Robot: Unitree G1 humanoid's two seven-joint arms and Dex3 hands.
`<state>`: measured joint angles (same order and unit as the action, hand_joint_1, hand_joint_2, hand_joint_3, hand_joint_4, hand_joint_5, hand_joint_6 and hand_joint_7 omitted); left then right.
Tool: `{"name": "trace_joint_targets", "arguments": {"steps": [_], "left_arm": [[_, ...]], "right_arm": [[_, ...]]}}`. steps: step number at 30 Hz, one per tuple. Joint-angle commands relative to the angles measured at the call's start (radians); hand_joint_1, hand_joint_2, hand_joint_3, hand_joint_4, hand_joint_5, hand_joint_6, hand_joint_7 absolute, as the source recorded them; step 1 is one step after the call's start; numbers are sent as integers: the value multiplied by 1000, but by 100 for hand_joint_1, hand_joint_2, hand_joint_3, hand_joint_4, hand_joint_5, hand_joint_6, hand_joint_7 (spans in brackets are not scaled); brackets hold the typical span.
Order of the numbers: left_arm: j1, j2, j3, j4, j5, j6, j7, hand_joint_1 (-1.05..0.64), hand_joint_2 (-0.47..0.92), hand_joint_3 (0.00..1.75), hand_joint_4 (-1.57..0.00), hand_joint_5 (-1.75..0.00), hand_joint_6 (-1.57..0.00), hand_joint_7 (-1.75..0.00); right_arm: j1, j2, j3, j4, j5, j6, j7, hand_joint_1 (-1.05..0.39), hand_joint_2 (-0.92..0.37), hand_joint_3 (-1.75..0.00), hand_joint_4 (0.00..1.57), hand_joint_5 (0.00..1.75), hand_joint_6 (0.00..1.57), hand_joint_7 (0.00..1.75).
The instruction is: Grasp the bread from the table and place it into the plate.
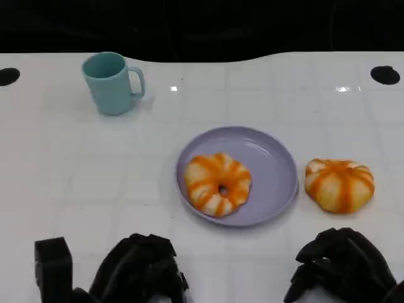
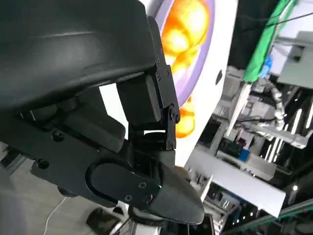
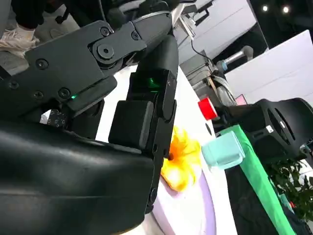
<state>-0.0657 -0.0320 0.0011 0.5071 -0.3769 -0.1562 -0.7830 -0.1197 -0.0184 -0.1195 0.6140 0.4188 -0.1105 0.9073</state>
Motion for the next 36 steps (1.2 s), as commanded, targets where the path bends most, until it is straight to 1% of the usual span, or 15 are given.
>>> {"name": "trace_joint_targets", "arguments": {"steps": [1,5,7,12,19,27,33,36], "left_arm": [[15,-1,-4,-11,2,24,2,-105,61,1,-157,-77,-157,-60],[0,-21,17,21,-33,55,-10,-105,56,0,-157,-76,-157,-57],[-6,-39,35,50,-36,18,2,-105,60,2,-157,-73,-157,-52],[-30,-69,80,115,-36,-46,17,-105,68,4,-157,-67,-157,-48],[-53,-61,95,166,-29,-78,-22,-105,67,1,-157,-61,-157,-40],[-66,-56,113,179,-54,-13,-49,-105,62,0,-157,-60,-157,-41],[-79,-58,135,215,-73,0,-92,-105,60,0,-157,-57,-157,-37],[-78,-59,140,207,-80,21,-90,-105,56,0,-157,-59,-157,-39]], "right_arm": [[15,-19,-1,25,-16,15,-17,-69,-73,0,157,30,157,5],[3,-27,-5,38,-16,16,-15,-69,-73,0,157,30,157,6],[-3,-31,-5,46,-19,10,-17,-69,-73,0,157,31,157,6],[-24,-36,-9,79,-19,-13,-3,-69,-73,0,157,30,157,5],[-42,-36,-10,106,-18,-17,-4,-70,-73,0,157,30,157,5],[-52,-38,-11,124,-26,-40,-4,-70,-73,-1,157,30,157,5],[-59,-34,-21,142,-16,-32,-2,-69,-72,0,157,31,157,6],[-61,-31,-28,147,-6,-30,16,-67,-72,0,157,29,157,4]]}}
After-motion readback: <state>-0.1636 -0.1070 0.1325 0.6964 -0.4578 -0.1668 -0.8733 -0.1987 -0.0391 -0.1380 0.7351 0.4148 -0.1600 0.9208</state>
